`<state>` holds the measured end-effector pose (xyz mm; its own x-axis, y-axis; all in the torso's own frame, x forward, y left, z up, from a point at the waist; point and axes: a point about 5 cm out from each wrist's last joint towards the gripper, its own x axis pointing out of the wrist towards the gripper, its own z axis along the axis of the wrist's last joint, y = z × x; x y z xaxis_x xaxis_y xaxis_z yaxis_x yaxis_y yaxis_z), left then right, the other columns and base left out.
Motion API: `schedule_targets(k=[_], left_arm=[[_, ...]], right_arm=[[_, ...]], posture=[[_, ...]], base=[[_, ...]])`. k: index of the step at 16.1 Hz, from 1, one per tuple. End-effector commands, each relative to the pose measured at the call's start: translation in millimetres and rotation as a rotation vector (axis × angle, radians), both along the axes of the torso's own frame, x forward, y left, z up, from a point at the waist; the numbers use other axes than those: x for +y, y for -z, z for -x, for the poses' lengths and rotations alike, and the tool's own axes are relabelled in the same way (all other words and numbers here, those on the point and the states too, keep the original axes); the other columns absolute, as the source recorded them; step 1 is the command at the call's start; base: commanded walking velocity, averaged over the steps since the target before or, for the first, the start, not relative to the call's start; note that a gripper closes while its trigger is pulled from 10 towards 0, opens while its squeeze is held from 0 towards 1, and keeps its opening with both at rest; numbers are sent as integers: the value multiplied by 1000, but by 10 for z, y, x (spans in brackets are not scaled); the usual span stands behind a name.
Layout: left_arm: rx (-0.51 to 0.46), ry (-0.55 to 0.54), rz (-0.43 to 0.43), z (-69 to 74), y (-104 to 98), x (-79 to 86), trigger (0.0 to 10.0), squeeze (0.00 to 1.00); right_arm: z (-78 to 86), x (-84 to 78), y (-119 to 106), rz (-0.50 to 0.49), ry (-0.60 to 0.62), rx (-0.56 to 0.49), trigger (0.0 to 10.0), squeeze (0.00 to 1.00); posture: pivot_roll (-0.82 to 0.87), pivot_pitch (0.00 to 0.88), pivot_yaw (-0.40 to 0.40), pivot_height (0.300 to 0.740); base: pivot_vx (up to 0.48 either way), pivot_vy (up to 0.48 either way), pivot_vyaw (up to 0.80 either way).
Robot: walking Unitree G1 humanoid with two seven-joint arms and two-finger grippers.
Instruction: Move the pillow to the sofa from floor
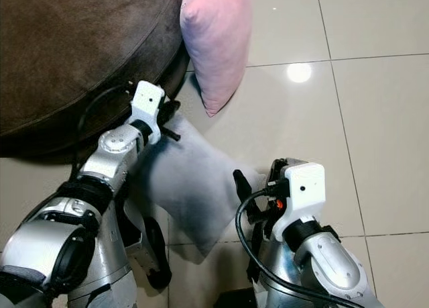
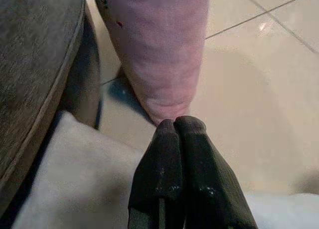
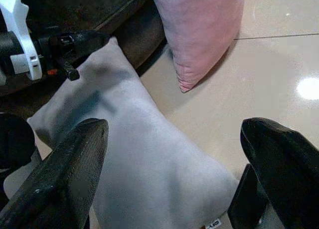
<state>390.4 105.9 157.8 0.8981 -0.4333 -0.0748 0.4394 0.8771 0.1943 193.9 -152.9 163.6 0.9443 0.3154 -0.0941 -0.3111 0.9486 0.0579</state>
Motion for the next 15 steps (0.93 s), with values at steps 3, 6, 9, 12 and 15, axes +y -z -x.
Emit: schedule_targets(k=[3,6,9,12,15], left_arm=[[75,-30,-70,45,201,74,10000,0],[96,-41,-32,73,252,100,10000,0],[92,-43,-30,81,263,77,10000,0],[99,-39,-5,131,331,65,10000,0],[141,-68,2,239,531,74,10000,0]], right_arm=[[14,21,77,-7,-6,31,10000,0],[-52,79,143,-5,-1,33,10000,0],[-197,153,242,11,8,42,10000,0],[-280,192,353,-10,11,60,10000,0],[-413,238,534,6,13,77,10000,0]], posture=[[-67,407,94,420],[-60,374,92,420],[-45,344,71,435],[-24,324,46,465],[23,303,11,495]], base=[[0,0,0],[0,0,0],[0,0,0],[0,0,0],[0,0,0]])
